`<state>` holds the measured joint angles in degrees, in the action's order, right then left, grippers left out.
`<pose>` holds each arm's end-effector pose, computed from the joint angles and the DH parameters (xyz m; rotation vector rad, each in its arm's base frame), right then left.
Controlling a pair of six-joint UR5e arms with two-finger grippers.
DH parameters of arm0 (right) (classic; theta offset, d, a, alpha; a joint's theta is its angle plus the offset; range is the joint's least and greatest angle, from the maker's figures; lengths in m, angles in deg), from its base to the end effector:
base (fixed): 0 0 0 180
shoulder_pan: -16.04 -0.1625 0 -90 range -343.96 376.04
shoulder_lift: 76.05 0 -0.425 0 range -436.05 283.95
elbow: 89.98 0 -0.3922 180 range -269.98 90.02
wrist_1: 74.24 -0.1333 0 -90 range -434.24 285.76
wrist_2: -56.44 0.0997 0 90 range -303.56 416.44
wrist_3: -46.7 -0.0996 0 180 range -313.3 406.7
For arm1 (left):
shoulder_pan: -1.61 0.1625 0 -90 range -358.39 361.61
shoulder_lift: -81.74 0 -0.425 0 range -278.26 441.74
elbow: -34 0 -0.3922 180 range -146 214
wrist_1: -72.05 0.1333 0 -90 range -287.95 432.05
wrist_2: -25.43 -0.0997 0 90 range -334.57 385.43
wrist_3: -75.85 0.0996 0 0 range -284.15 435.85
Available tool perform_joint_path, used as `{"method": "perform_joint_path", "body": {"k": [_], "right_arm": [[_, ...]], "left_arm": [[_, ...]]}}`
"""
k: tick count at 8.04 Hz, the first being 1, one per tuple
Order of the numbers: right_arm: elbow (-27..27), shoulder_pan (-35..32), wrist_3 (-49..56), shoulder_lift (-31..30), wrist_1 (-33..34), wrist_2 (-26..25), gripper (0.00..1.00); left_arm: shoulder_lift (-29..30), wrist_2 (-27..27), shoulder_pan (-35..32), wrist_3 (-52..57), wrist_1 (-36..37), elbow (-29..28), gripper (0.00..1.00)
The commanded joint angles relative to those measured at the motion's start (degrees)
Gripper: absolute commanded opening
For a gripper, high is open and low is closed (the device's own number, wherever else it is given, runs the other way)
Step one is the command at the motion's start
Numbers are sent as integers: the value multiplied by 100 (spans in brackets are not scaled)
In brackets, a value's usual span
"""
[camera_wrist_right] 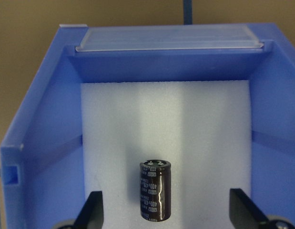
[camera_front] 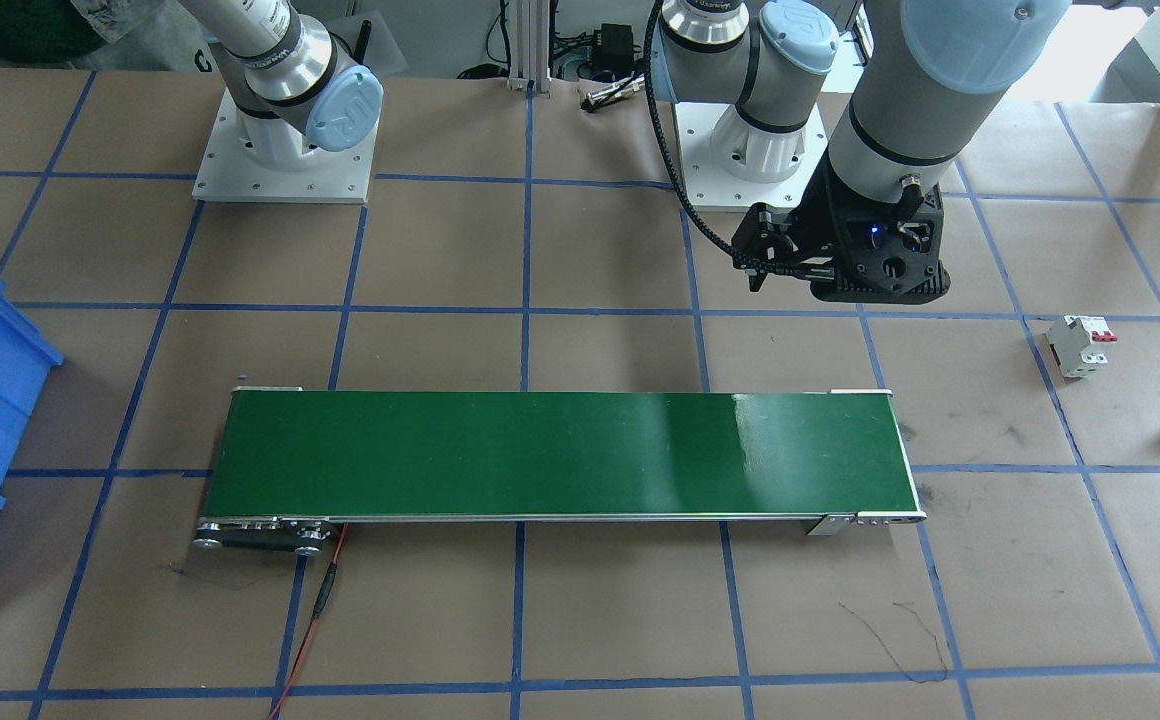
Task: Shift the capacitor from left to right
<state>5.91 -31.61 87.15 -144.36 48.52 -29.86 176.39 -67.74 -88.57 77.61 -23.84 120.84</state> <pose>-0.3097 -0.5471 0.2858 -0.0473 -3.1251 0.1728 -0.1294 -0.5122 0.4645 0.0577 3.0811 0.1999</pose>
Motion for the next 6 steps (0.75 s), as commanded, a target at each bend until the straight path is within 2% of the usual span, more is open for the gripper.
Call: {"method": "perform_joint_path", "body": {"k": [1,3,5,6], "right_arm": [[-192,-15,-37,-603,-77,-27,94],[-481,-146,-255,-858,-575,8,94],[-816,-707,-782,-1182,-1557,-18,94],[-843,-1058,-1080,-1489,-1780,-35,98]], "left_arm": [[0,1,9,0,0,0,100],[0,-7,9,0,0,0,100],[0,-7,9,0,0,0,100],[0,-16,9,0,0,0,100]]}}
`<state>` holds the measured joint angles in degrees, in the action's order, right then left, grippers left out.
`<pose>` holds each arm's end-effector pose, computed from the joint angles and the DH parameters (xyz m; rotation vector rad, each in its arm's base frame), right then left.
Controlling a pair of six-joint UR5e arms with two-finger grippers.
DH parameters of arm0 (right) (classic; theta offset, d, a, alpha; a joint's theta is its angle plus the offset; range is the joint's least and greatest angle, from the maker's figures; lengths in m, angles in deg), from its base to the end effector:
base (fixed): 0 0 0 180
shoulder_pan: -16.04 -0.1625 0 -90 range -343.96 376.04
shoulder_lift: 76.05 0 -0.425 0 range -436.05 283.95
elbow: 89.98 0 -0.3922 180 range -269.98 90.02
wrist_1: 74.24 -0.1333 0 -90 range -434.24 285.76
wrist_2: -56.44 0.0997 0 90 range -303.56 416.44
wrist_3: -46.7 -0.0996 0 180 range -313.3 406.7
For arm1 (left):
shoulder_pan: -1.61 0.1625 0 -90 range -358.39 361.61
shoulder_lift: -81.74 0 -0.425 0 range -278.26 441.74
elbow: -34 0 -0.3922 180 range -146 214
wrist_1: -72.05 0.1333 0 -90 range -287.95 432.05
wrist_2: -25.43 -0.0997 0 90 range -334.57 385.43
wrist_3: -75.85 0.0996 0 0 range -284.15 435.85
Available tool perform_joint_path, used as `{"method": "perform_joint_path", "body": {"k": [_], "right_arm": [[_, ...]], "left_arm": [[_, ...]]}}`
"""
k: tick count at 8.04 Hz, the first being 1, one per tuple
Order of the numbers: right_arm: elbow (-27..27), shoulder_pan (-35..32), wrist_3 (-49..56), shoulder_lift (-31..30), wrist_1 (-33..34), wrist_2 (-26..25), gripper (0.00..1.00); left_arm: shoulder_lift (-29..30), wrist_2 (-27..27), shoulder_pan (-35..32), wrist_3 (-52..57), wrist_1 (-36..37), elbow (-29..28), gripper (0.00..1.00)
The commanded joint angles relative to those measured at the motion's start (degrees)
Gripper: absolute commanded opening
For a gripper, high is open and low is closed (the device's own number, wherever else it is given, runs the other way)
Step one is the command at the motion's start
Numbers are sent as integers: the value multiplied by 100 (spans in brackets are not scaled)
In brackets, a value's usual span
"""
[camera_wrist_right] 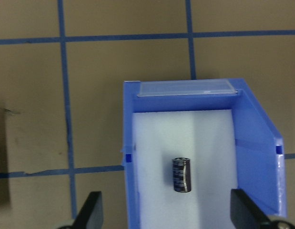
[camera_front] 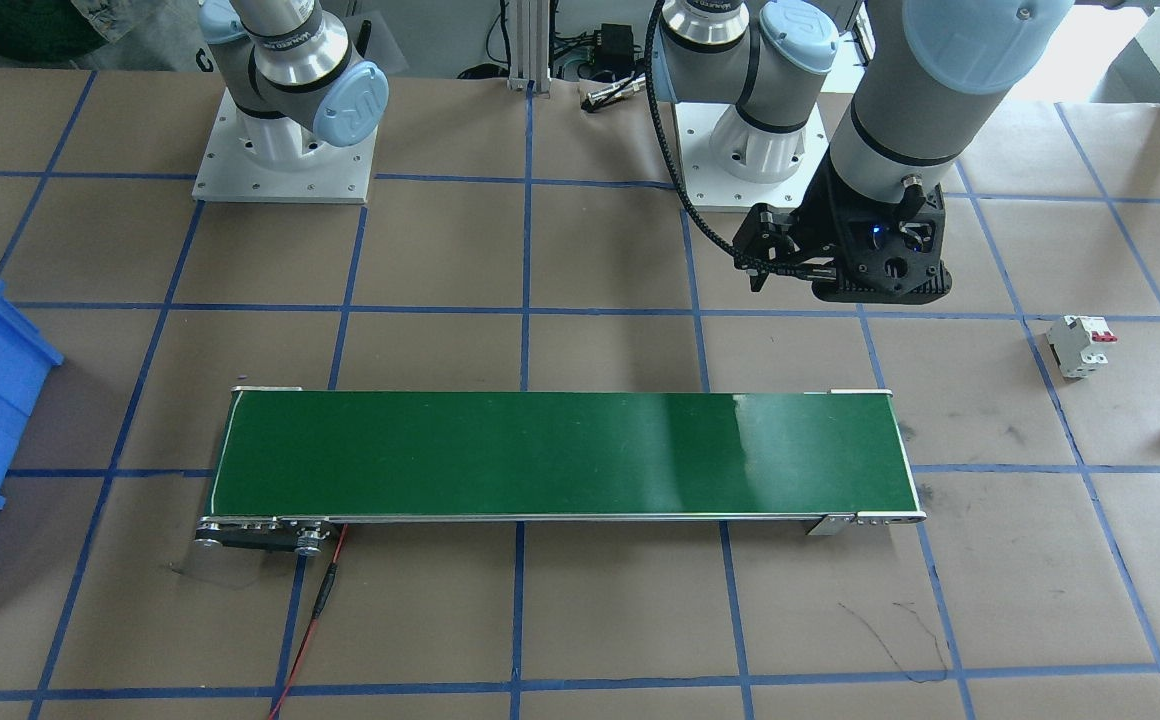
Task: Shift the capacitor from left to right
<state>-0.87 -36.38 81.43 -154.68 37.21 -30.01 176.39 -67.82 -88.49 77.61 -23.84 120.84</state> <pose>-0.2470 -0.5497 0.4292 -0.0671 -3.0639 0.2936 -0.1285 -0.5124 0.4645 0.0556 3.0799 0.1999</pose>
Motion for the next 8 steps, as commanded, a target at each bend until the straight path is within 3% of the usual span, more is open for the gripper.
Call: {"method": "perform_joint_path", "body": {"k": [1,4,8], "right_arm": [[-165,-1055,-1120,-660,-695,-65,100],[-165,-2418,-2784,-952,-1161,-109,100],[-60,-3475,-3904,-891,-1126,-100,100]], "left_arm": [[0,-9,1,0,0,0,100],[0,-9,1,0,0,0,100],[0,-9,1,0,0,0,100]]}}
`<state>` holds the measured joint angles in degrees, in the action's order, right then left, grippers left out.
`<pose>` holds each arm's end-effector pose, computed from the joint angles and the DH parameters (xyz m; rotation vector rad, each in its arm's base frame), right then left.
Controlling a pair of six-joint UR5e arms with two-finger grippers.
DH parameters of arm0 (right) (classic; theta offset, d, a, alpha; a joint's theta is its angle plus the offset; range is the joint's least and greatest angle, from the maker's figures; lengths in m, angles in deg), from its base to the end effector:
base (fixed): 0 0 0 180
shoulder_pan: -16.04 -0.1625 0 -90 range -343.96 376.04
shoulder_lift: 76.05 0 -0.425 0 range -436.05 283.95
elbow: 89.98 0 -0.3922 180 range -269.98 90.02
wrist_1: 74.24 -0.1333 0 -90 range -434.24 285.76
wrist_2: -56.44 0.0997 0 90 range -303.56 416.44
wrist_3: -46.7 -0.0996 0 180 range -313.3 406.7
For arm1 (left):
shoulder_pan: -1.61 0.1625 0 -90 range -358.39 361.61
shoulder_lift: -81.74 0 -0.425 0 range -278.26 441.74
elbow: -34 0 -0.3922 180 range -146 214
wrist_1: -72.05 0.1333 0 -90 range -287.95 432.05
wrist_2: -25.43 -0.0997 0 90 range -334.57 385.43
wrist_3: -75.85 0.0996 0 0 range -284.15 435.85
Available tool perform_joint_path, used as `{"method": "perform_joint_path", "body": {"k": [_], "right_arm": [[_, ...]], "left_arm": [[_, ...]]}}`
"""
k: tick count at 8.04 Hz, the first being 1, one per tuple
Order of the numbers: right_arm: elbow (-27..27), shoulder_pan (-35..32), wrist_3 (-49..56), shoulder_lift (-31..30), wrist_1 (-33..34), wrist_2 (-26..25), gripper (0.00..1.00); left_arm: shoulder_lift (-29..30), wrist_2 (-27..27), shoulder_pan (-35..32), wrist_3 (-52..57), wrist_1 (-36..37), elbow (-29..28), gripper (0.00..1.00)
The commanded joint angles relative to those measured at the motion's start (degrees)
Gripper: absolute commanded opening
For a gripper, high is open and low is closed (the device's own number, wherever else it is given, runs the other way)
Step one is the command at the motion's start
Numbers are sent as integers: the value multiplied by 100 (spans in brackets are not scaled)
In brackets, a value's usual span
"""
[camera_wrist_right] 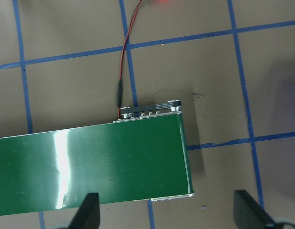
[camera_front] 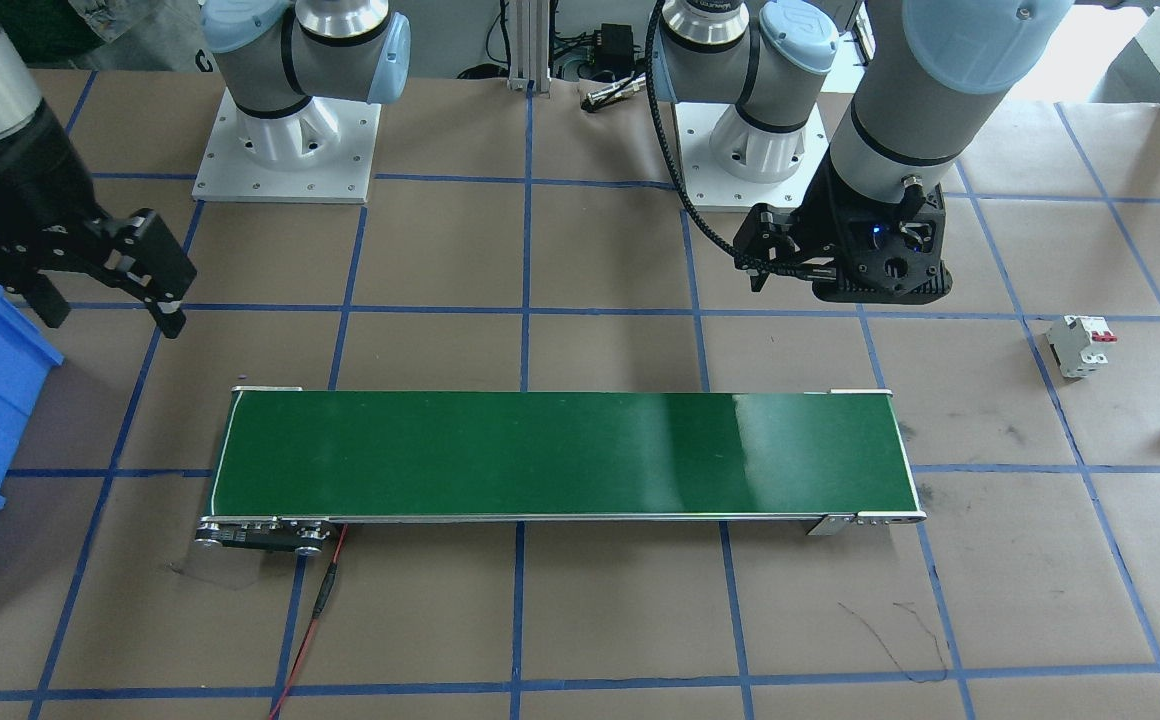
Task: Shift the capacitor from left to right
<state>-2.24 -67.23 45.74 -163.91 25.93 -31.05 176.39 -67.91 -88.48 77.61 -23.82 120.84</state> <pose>0.0753 -0.5365 0.5079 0.2014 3.0877 -0.2817 -0.1283 -0.5125 0.4645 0.0555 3.0784 0.1993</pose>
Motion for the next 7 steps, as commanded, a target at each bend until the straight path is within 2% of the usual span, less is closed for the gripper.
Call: {"method": "perform_joint_path", "body": {"k": [1,3,7], "right_arm": [[85,-400,-308,41,-23,13,100],[418,-435,-282,-2,11,13,100],[437,-435,-273,32,29,4,100]], "left_arm": [[0,0,0,0,-2,0,100],[0,0,0,0,-2,0,100],[0,0,0,0,-2,0,100]]}}
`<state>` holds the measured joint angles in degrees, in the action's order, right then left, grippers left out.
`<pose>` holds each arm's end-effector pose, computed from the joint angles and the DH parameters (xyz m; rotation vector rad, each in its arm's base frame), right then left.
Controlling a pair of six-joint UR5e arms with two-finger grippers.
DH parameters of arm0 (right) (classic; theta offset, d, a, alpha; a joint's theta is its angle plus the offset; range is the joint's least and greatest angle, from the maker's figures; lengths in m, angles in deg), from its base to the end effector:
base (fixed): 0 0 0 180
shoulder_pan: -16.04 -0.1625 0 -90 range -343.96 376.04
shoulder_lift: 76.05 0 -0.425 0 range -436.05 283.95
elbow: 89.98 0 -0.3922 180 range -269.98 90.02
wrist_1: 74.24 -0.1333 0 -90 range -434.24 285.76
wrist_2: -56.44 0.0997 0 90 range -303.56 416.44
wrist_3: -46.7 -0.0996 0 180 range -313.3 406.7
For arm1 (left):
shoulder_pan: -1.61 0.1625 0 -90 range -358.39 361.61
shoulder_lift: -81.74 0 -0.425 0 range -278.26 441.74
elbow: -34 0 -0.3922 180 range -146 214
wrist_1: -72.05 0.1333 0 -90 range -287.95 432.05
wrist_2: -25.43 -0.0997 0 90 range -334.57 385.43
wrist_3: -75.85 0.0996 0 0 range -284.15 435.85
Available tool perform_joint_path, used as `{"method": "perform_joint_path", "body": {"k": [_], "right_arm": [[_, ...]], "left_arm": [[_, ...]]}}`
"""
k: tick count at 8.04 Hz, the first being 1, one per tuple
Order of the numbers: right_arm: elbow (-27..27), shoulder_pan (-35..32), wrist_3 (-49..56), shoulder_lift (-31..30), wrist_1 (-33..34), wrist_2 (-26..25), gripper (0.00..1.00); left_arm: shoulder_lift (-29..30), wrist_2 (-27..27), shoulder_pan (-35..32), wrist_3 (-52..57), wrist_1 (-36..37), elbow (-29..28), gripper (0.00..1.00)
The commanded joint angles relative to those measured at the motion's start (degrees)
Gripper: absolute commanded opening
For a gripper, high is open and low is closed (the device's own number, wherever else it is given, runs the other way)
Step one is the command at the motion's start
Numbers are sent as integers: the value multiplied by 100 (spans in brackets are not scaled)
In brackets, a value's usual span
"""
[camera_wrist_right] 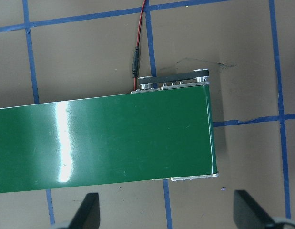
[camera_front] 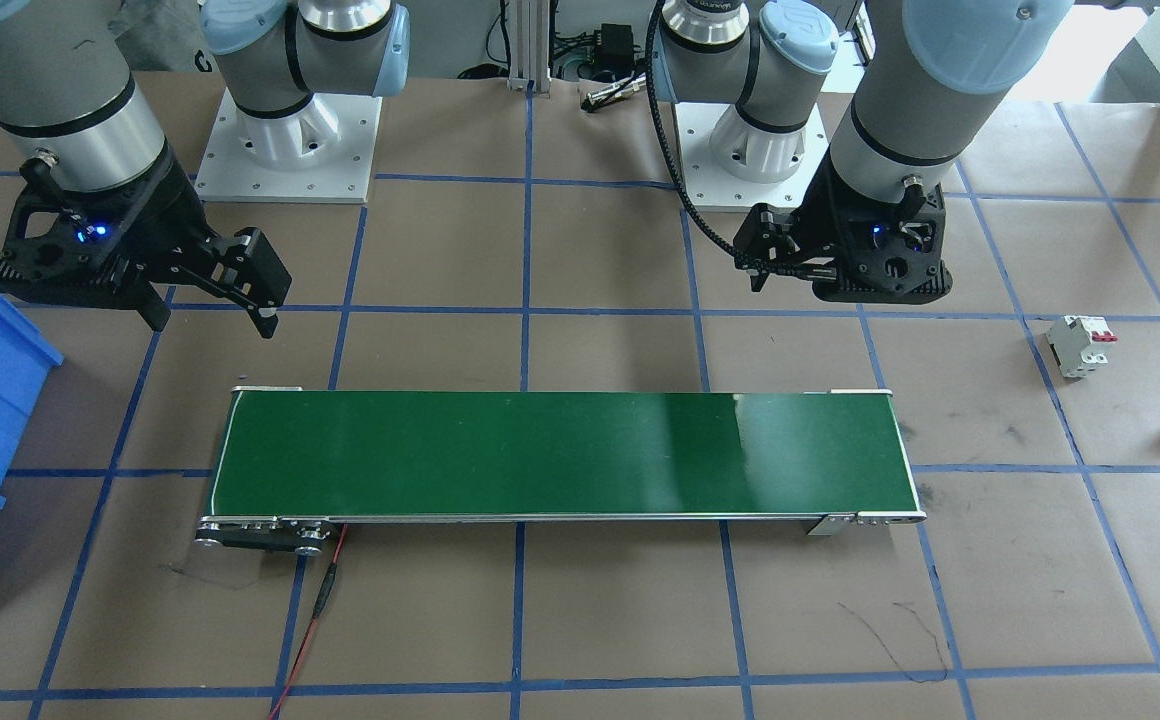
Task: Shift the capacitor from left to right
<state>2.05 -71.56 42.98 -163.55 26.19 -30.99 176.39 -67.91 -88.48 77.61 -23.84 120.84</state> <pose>0.1159 -0.5242 0.4674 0.1615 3.0873 -0.1585 -0.1283 -0.5124 0.4645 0.0555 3.0783 0.1998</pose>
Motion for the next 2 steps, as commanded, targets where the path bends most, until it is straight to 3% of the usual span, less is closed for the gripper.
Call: {"method": "perform_joint_path", "body": {"k": [1,2], "right_arm": [[-9,-2,3,-4,11,7,100],[-27,-2,3,5,12,-2,100]], "left_arm": [[0,0,0,0,0,0,100],[0,0,0,0,0,0,100]]}}
